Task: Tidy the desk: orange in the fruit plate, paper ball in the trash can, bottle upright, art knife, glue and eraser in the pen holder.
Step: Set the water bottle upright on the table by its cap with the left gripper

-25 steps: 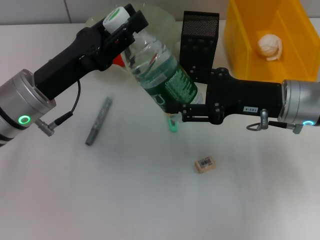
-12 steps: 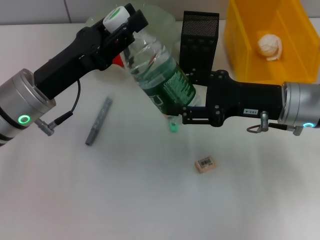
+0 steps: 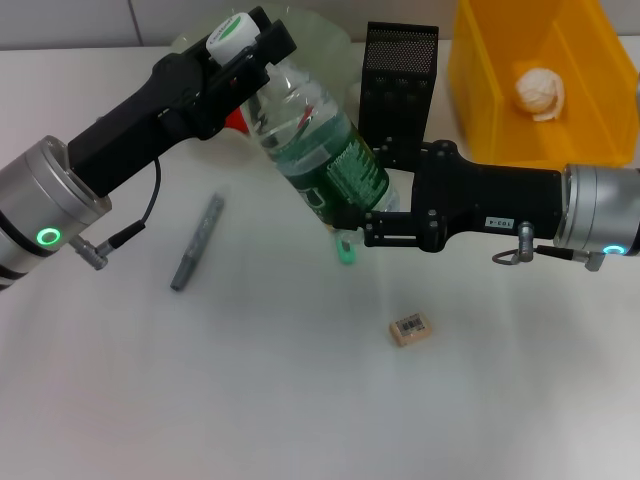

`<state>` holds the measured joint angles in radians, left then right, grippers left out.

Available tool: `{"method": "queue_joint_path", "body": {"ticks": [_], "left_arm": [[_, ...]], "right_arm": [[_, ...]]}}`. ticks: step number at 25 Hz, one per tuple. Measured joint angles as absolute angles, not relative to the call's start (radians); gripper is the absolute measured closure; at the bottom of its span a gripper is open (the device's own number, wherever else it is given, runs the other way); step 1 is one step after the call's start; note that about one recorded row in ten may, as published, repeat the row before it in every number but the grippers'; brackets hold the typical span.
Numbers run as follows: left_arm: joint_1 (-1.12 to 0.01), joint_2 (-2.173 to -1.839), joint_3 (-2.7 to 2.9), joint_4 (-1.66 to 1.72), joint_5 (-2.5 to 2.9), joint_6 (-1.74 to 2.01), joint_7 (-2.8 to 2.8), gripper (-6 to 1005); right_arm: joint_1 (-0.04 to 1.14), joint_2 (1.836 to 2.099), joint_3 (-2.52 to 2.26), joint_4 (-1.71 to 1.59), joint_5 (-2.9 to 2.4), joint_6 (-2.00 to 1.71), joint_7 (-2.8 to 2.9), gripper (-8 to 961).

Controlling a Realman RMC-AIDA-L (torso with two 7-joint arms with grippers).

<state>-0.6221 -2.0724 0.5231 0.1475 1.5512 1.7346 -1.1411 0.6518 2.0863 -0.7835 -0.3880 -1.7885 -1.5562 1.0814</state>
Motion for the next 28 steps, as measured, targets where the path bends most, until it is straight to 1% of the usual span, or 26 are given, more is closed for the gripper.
{"method": "queue_joint_path", "body": {"ticks": [28], "left_arm": [[-0.628,-2.069,0.502,0.168,1.544,1.696,-1.141,564]], "right_arm": [[0.650,2.085,-0.798,-0.365,-1.798,-1.489,1.078,187]]}}
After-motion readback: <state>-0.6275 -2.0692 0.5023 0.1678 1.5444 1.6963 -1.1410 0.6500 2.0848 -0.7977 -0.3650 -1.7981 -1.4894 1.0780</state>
